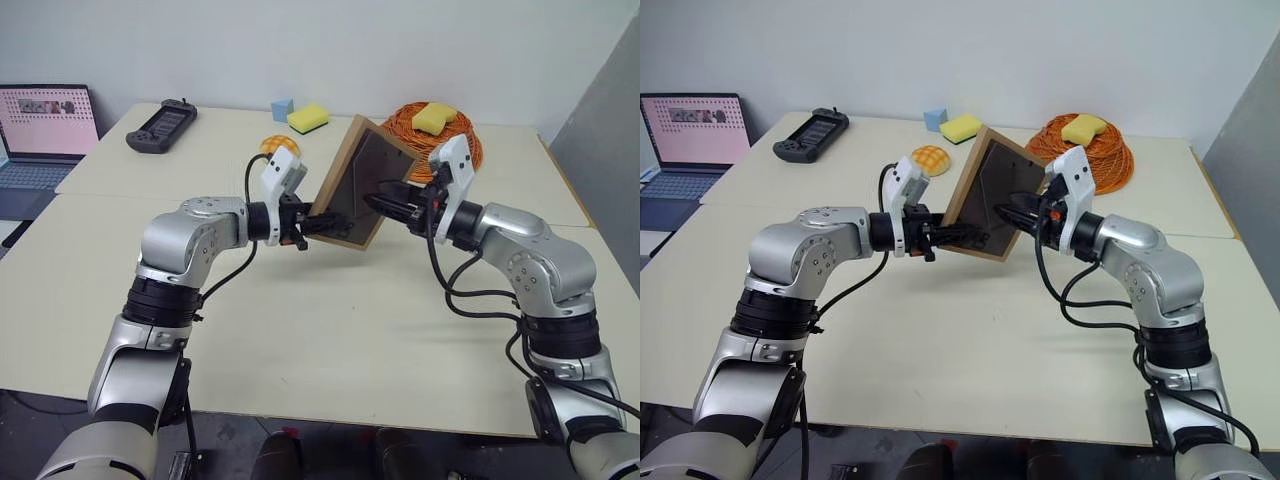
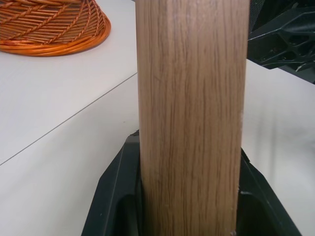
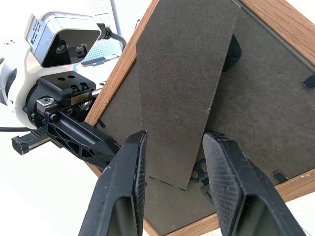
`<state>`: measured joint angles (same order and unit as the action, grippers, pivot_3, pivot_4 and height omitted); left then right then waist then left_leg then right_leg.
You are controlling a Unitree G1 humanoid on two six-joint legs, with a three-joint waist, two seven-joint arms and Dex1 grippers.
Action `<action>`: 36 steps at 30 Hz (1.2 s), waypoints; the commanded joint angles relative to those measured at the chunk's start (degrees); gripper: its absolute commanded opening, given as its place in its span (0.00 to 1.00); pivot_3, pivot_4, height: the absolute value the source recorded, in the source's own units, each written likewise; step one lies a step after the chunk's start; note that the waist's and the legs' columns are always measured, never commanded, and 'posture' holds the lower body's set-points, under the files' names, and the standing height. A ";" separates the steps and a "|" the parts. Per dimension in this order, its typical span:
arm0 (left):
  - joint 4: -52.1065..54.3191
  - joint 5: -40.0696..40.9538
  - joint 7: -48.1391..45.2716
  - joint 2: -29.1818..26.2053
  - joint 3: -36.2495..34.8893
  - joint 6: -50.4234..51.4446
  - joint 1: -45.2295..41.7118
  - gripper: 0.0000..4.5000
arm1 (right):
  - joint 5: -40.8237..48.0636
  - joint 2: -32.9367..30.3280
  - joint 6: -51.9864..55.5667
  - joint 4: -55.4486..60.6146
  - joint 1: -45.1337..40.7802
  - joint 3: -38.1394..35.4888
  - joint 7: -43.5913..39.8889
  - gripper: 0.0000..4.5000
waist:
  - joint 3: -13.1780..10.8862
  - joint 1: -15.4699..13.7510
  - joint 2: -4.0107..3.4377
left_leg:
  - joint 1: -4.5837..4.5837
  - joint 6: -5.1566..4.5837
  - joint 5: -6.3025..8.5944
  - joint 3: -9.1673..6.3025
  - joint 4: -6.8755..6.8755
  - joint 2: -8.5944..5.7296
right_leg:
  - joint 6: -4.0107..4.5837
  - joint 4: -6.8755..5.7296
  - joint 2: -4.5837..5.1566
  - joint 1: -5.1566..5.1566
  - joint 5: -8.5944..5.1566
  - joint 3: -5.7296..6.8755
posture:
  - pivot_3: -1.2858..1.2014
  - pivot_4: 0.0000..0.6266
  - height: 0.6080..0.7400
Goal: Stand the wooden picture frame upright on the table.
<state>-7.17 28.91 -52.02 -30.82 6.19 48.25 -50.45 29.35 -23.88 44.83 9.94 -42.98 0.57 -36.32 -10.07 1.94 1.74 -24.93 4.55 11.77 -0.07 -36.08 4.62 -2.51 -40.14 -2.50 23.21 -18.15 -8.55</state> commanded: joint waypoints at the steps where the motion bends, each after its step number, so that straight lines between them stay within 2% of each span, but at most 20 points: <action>1: -0.69 -0.54 -0.99 0.82 -1.06 -2.41 -1.79 0.28 | 2.16 0.05 1.02 5.23 -0.20 -0.74 0.04 0.40 | 0.00 -0.03 0.00 | 0.00 0.00 0.00 0.00 0.00 0.00 | 0.00 0.00 0.00 0.00 0.00 0.01 | 0.52 0.24 1.00; 11: -3.93 -2.39 -2.16 1.32 -1.07 -4.49 -2.82 0.28 | 3.83 -1.51 4.87 10.82 4.23 -3.28 1.77 0.40 | 0.00 0.00 0.00 | 0.00 0.00 0.00 -0.02 0.00 0.00 | 0.00 -0.02 0.00 0.00 0.00 0.03 | 0.52 0.24 1.00; 26: -3.52 -2.28 -2.44 1.71 -2.02 -3.35 -3.75 0.28 | 1.28 -3.09 2.85 9.83 6.03 -2.99 2.24 0.40 | 0.00 0.02 0.00 | 0.00 0.00 0.00 -0.02 0.00 0.00 | 0.00 -0.03 0.00 0.00 0.00 0.04 | 0.52 0.24 1.00; 30: -3.69 -1.93 -2.32 1.59 -2.22 -2.36 -3.60 0.28 | -3.03 -7.07 -1.84 6.57 7.77 -2.37 0.52 0.40 | 0.00 0.01 0.00 | 0.00 0.00 0.00 -0.01 -0.01 -0.01 | 0.00 -0.03 0.00 0.00 0.00 0.02 | 0.52 0.24 1.00; 33: -2.88 -1.18 -2.46 1.06 -2.55 -0.61 -3.25 0.28 | -9.81 -12.30 -9.59 2.02 9.77 -1.13 -0.80 0.40 | 0.00 -0.08 0.00 | 0.00 -0.01 0.00 -0.01 -0.01 -0.01 | 0.00 -0.01 0.00 -0.01 0.00 0.03 | 0.52 0.24 1.00; 36: -1.16 1.09 -1.96 0.73 -3.87 4.30 -2.91 0.28 | -18.15 -16.68 -22.33 -3.93 11.75 0.35 -0.36 0.40 | 0.00 -0.07 0.01 | -0.01 -0.01 0.00 0.02 -0.02 -0.03 | 0.00 0.04 0.02 -0.01 0.00 0.01 | 0.52 0.24 1.00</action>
<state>-11.91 27.07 -54.24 -30.00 5.21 50.05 -52.11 15.86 -38.90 31.32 7.44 -31.46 1.09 -36.46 -10.08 1.87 1.74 -24.94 4.54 11.77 -0.04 -36.09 4.59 -2.51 -40.11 -2.48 23.20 -18.15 -8.55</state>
